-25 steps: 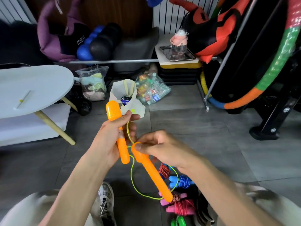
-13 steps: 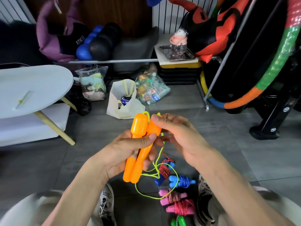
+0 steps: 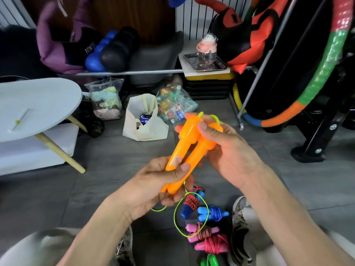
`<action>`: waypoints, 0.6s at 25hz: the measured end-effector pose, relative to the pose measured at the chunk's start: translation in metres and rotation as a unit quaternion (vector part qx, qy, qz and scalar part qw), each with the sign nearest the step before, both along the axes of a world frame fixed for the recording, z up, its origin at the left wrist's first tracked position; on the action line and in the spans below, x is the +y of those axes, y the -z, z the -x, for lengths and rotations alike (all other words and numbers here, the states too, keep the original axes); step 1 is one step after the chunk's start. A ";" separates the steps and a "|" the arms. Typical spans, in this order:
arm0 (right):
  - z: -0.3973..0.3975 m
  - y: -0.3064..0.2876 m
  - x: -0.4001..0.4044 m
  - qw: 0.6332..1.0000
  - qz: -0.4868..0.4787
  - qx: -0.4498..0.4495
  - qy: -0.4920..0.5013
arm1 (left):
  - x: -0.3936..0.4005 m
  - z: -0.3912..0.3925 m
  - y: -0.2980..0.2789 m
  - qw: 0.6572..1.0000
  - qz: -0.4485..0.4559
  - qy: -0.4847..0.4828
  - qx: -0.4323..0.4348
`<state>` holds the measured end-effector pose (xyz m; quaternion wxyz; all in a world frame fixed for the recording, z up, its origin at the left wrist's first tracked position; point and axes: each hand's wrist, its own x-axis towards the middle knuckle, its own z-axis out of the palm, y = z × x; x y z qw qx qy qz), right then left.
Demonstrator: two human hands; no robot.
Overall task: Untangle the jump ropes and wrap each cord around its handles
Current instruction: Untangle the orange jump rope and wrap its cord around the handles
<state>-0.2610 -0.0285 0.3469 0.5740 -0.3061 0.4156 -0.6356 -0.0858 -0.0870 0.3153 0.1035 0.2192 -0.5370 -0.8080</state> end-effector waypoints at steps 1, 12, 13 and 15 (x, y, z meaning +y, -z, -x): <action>0.001 -0.001 0.001 1.000 -0.006 0.008 -0.010 | 0.004 0.002 0.002 1.000 0.021 -0.012 -0.012; 0.001 0.003 -0.002 0.997 -0.066 0.013 0.042 | 0.014 0.017 0.006 0.991 0.060 -0.122 -0.013; 0.002 0.003 -0.003 0.997 -0.061 0.012 0.037 | 0.012 0.017 0.004 0.993 0.021 -0.113 -0.009; 0.002 0.006 -0.005 0.995 -0.065 0.032 0.070 | 0.012 0.018 0.005 0.990 0.057 -0.131 -0.024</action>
